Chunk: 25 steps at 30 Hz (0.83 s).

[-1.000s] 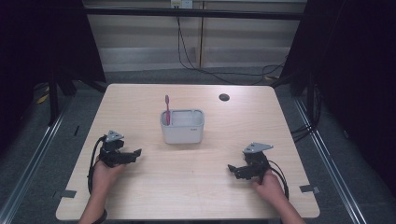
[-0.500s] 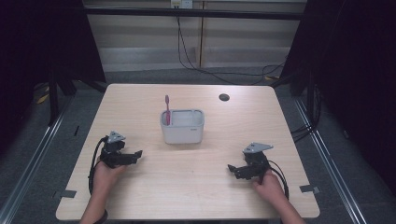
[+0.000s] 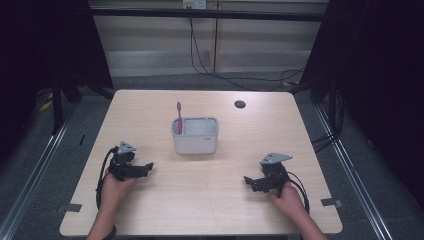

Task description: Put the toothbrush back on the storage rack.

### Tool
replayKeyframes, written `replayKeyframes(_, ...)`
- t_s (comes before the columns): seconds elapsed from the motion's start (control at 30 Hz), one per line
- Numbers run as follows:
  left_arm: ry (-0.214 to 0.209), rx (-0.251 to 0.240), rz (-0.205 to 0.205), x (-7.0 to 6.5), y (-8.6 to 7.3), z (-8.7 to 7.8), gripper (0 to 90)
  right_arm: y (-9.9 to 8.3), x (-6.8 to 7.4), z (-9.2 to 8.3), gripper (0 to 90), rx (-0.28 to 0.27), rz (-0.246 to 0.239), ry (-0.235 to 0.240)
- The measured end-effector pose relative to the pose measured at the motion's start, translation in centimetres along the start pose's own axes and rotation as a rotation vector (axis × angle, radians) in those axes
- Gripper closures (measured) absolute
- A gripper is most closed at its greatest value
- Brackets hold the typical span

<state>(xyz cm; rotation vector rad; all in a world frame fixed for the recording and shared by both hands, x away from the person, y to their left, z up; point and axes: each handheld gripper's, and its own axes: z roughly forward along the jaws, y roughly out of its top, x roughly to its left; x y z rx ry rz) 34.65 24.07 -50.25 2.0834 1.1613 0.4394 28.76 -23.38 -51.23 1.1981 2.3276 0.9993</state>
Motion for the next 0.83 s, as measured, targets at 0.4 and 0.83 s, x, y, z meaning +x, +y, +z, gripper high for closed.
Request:
replayKeyframes(0.4, 0.011, 0.019, 0.028, -0.31, -0.25, 0.38, 15.8, 0.0, 0.0, 0.0, 10.2, 0.0, 0.0, 0.0)
replayKeyframes(0.83, 0.005, -0.005, 0.038, -0.28, -0.57, 0.44, 14.8, 0.0, 0.0, 0.0, 10.2, 0.0, 0.0, 0.0)
